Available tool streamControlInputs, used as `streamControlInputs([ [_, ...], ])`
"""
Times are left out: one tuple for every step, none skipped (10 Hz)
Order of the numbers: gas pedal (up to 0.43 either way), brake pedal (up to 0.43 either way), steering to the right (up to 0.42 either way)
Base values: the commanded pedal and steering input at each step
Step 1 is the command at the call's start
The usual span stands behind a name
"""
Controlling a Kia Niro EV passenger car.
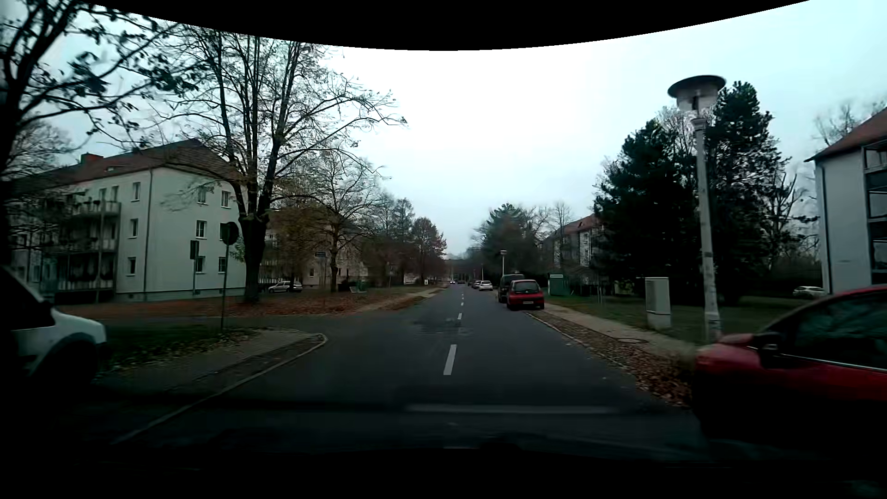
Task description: Follow the waypoints while adhering to traffic rules and regulations
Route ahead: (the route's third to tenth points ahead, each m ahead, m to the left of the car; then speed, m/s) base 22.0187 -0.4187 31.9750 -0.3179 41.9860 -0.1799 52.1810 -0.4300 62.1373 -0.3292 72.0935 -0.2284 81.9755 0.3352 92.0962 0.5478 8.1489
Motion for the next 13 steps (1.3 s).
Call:
streamControlInputs([
  [0.118, 0.000, 0.004],
  [0.118, 0.000, 0.004],
  [0.118, 0.000, 0.004],
  [0.118, 0.000, 0.004],
  [0.118, 0.000, 0.004],
  [0.118, 0.000, 0.004],
  [0.118, 0.000, 0.004],
  [0.118, 0.000, 0.003],
  [0.130, 0.000, 0.002],
  [0.130, 0.000, 0.000],
  [0.130, 0.000, -0.001],
  [0.130, 0.000, -0.001],
  [0.130, 0.000, -0.001],
])
